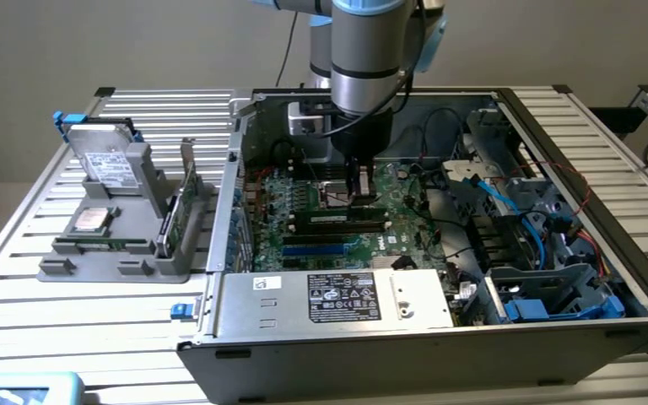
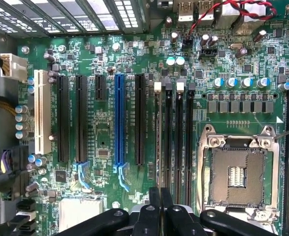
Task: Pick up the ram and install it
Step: 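Insert the ram into the slot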
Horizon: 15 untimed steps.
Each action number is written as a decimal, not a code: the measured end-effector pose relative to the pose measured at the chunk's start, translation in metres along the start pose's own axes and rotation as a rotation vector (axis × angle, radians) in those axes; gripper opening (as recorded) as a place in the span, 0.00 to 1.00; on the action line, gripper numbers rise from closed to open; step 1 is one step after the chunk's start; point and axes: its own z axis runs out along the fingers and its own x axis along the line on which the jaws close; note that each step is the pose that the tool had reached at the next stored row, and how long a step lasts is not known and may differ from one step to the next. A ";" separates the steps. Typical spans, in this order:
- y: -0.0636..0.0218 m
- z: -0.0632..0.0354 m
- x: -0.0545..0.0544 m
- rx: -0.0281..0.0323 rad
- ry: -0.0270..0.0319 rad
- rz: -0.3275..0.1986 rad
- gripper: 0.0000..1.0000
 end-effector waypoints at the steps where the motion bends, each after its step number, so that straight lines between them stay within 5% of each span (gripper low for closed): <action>1: 0.0000 0.0003 0.000 0.0002 -0.0007 -0.001 0.12; 15: 0.0001 0.0019 0.000 0.0018 -0.0035 -0.017 0.12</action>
